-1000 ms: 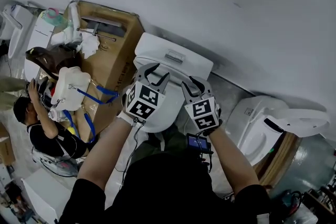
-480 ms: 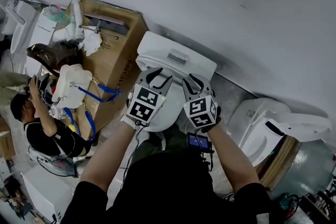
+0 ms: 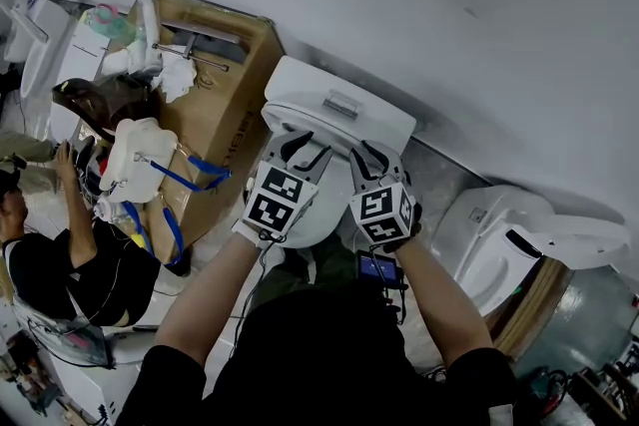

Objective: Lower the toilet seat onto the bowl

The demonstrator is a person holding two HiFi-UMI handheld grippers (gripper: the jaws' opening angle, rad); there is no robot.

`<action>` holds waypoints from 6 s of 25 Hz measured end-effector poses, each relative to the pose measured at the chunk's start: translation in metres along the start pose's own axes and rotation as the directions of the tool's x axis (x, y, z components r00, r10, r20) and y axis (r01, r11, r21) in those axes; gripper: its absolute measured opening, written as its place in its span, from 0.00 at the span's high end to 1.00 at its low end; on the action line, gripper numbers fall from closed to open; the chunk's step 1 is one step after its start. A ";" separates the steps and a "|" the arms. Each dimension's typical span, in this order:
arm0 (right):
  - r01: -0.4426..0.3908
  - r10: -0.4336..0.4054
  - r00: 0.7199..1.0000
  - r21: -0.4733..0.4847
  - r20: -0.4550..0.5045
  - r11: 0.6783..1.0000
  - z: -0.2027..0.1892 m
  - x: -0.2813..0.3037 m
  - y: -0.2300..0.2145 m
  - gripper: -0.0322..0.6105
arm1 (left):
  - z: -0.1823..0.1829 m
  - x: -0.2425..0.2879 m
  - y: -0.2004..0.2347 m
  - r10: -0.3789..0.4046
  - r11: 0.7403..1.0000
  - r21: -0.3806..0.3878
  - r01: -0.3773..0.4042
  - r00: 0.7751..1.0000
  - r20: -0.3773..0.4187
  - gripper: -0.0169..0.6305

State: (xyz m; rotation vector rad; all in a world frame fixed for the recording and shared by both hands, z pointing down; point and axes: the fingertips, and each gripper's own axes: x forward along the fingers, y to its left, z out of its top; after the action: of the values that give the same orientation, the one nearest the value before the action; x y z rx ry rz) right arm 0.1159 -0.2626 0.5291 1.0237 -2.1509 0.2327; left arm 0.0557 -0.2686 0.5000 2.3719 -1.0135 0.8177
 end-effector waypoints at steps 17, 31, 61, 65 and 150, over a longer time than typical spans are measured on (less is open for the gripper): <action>-0.022 0.023 1.000 0.042 -0.020 0.999 -0.003 -0.014 0.029 0.83 | -0.029 -0.026 0.001 -0.032 0.999 -0.045 0.031 0.999 -0.023 0.72; 0.004 -0.002 0.999 0.038 -0.040 0.999 -0.013 -0.032 0.073 0.83 | -0.072 -0.055 0.000 -0.074 0.977 -0.200 0.071 0.997 -0.010 0.72; -0.001 0.003 0.998 0.031 -0.068 1.000 -0.053 -0.057 0.174 0.83 | -0.156 -0.091 -0.010 -0.111 0.810 -0.575 0.116 0.993 0.044 0.72; -0.031 0.033 0.996 0.034 -0.084 0.999 -0.062 -0.058 0.193 0.82 | -0.175 -0.100 -0.013 -0.103 0.800 -0.591 0.106 0.994 0.038 0.72; -0.287 0.263 0.954 0.192 0.145 0.938 -0.077 -0.088 0.274 0.82 | -0.544 -0.056 -0.018 0.036 0.502 -0.820 -0.274 0.954 -0.297 0.77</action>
State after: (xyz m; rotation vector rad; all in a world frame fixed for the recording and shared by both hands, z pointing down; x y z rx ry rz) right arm -0.0068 0.0068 0.5627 0.8644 -2.4157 0.5580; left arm -0.1509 0.0893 0.8591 1.2847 -1.1710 0.4525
